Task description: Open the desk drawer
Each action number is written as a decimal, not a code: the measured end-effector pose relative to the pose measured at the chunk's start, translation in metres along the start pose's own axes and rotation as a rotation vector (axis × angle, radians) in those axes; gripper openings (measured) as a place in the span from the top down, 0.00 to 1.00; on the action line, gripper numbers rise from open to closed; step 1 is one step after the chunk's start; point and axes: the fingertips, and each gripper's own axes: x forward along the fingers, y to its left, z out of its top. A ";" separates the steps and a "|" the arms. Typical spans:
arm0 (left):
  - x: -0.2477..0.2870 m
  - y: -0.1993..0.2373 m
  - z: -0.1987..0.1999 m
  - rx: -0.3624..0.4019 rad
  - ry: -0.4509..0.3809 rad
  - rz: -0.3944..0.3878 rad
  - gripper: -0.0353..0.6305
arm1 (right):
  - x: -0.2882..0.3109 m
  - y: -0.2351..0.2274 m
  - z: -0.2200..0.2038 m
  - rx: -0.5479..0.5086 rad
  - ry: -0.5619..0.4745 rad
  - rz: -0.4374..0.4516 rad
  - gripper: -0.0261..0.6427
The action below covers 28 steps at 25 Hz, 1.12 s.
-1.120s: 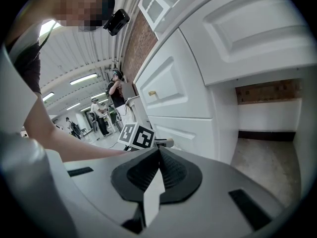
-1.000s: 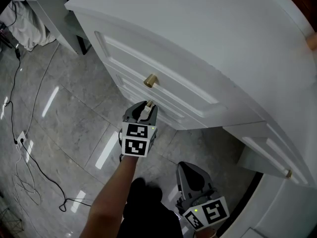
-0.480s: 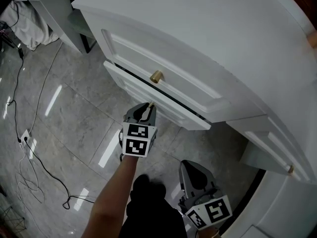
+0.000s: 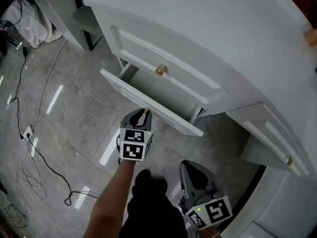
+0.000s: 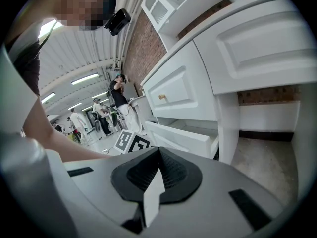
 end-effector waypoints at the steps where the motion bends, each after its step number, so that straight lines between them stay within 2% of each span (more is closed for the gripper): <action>1: -0.004 0.001 -0.003 -0.002 0.003 0.001 0.83 | -0.002 0.002 0.000 -0.001 0.001 0.001 0.95; 19: -0.066 0.010 -0.054 -0.008 0.076 0.017 0.83 | -0.024 0.051 -0.002 0.006 0.026 0.017 0.95; 28: -0.089 0.015 -0.070 -0.039 0.128 0.025 0.83 | -0.034 0.065 0.001 0.019 0.036 0.013 0.95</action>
